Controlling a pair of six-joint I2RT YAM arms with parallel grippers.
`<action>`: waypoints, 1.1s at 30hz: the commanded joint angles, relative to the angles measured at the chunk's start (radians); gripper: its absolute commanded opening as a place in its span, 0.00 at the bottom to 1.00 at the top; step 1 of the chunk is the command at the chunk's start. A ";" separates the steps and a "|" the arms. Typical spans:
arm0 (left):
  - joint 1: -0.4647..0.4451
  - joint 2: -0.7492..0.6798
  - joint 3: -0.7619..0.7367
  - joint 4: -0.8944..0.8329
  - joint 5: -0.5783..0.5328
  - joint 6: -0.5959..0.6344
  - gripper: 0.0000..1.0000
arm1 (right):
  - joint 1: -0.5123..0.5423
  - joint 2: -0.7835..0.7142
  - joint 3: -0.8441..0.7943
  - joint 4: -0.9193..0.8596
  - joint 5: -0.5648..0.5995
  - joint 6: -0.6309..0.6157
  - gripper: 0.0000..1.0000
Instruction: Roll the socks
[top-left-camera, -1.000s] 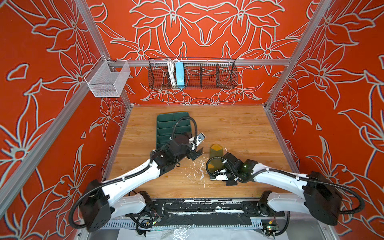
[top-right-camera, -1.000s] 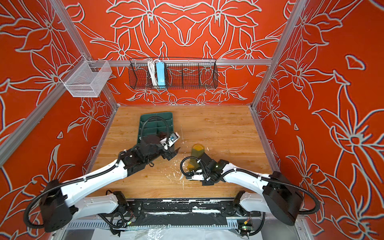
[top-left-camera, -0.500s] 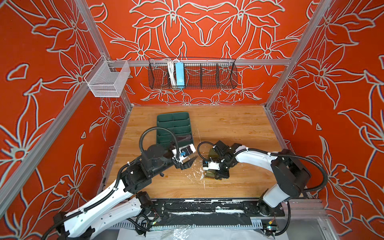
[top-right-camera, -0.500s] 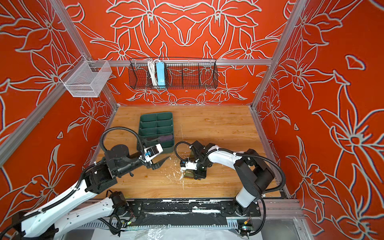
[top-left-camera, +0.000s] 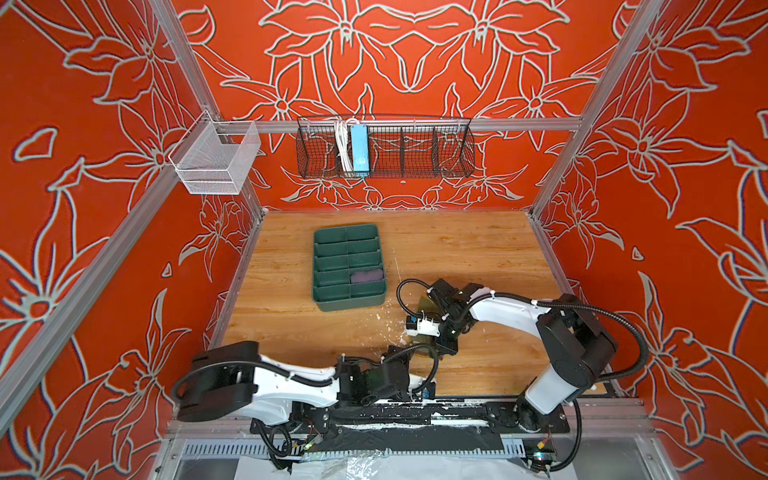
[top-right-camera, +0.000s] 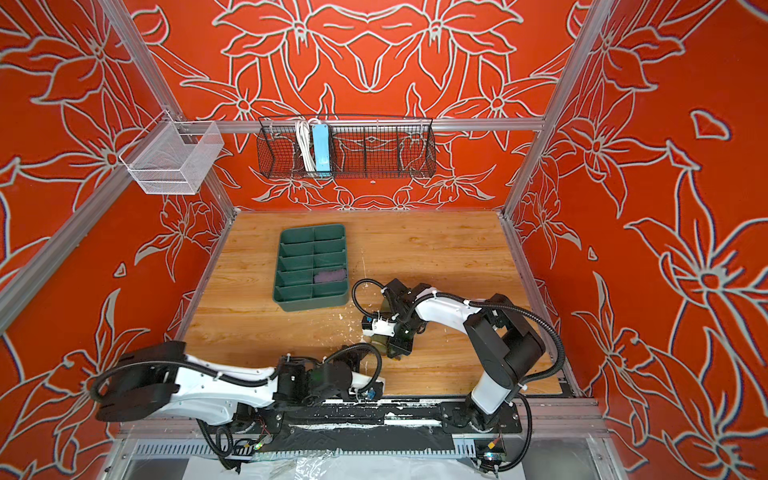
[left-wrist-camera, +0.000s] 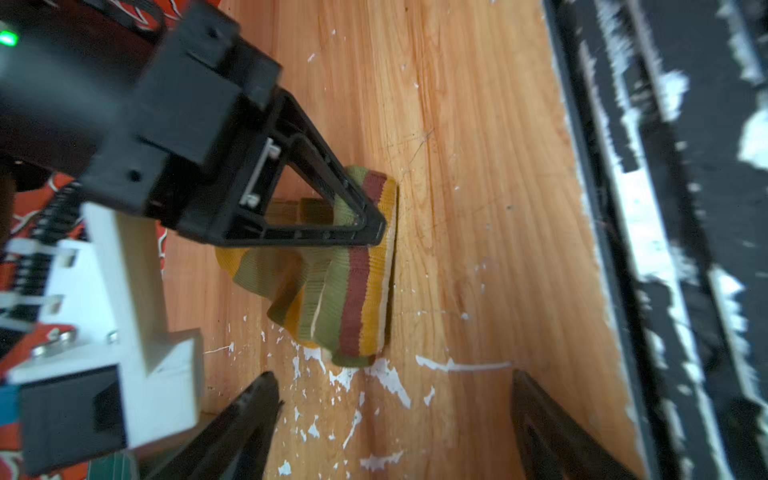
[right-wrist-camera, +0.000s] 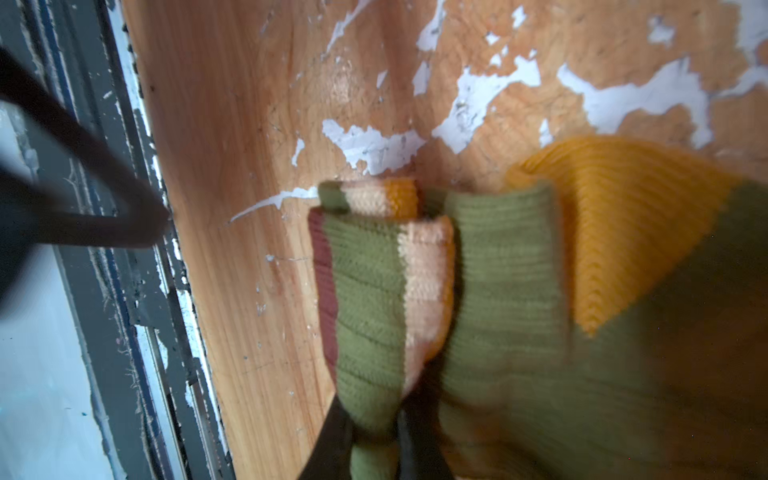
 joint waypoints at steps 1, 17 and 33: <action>-0.005 0.109 0.046 0.195 -0.124 0.042 0.85 | -0.003 0.039 -0.049 0.039 0.092 0.000 0.00; 0.076 0.356 0.089 0.212 -0.096 -0.012 0.27 | -0.020 -0.036 -0.057 0.067 0.006 0.029 0.00; 0.220 0.247 0.274 -0.370 0.325 -0.165 0.00 | -0.144 -0.674 -0.282 0.665 0.511 0.304 0.89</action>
